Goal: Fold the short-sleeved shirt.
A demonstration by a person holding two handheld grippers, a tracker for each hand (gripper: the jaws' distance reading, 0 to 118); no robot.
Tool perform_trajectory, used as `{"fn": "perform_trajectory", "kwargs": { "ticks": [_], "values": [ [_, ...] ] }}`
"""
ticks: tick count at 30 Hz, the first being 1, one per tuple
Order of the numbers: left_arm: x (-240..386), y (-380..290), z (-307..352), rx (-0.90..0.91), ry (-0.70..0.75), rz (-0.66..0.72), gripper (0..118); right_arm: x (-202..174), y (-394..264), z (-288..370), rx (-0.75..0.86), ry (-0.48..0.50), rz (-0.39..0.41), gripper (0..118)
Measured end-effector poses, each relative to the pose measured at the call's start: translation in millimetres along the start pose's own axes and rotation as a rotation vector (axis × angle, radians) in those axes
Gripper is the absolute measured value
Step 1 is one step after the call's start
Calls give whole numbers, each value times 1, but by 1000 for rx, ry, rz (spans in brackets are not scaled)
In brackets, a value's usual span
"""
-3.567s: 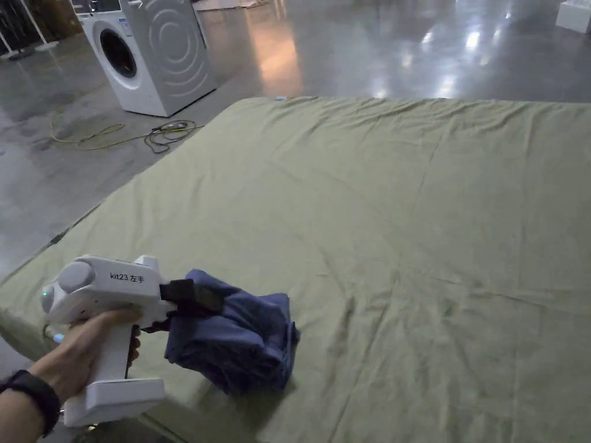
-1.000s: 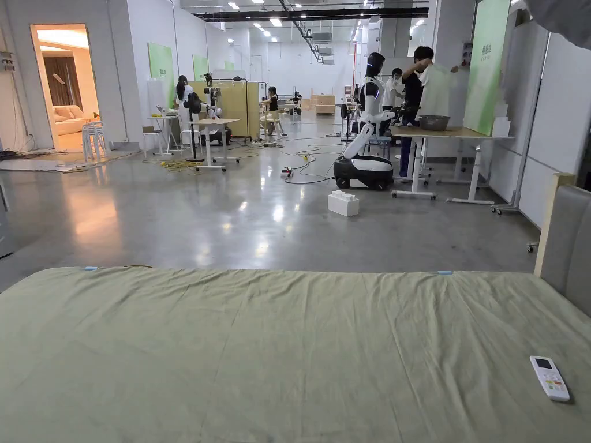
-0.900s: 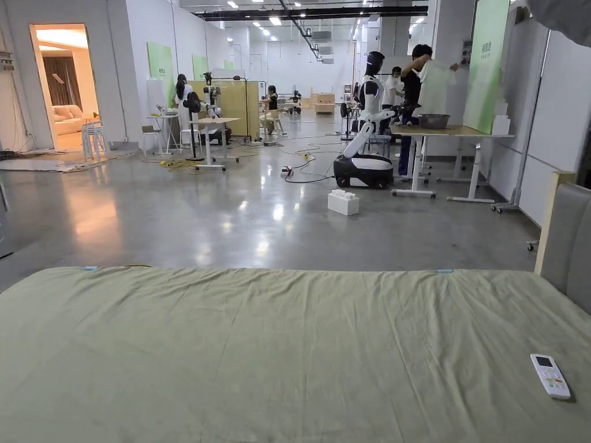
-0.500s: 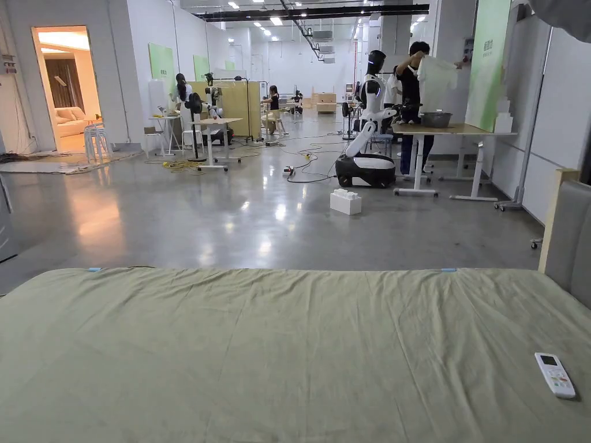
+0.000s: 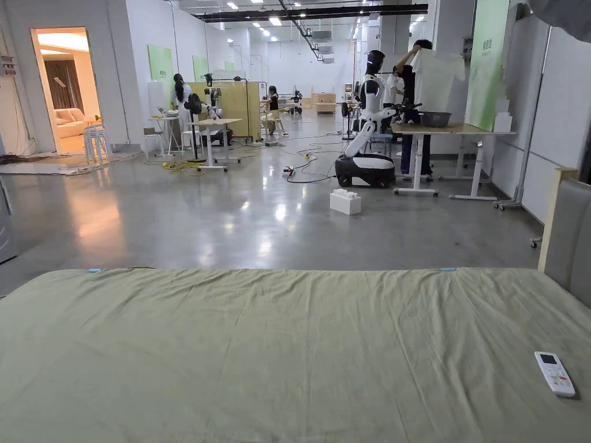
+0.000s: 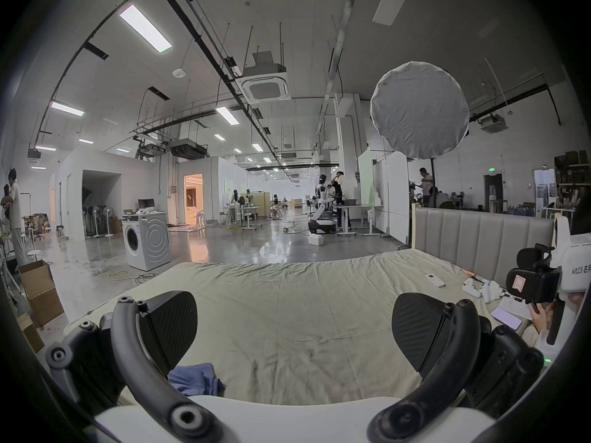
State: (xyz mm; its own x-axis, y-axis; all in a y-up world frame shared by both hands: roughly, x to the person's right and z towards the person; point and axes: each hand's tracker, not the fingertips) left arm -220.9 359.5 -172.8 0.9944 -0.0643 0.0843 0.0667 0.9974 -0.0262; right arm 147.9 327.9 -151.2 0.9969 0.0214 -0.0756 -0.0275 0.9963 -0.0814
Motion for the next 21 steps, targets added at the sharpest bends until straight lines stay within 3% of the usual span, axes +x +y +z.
{"fn": "perform_trajectory", "kwargs": {
  "ticks": [11,21],
  "values": [
    [-3,-2,-1,-16,3,9,118,2,0,0,1,-13,-42,118],
    [-1,-2,-1,-21,-8,1,118,-2,0,0,-4,1,-27,118]
  ]
}}
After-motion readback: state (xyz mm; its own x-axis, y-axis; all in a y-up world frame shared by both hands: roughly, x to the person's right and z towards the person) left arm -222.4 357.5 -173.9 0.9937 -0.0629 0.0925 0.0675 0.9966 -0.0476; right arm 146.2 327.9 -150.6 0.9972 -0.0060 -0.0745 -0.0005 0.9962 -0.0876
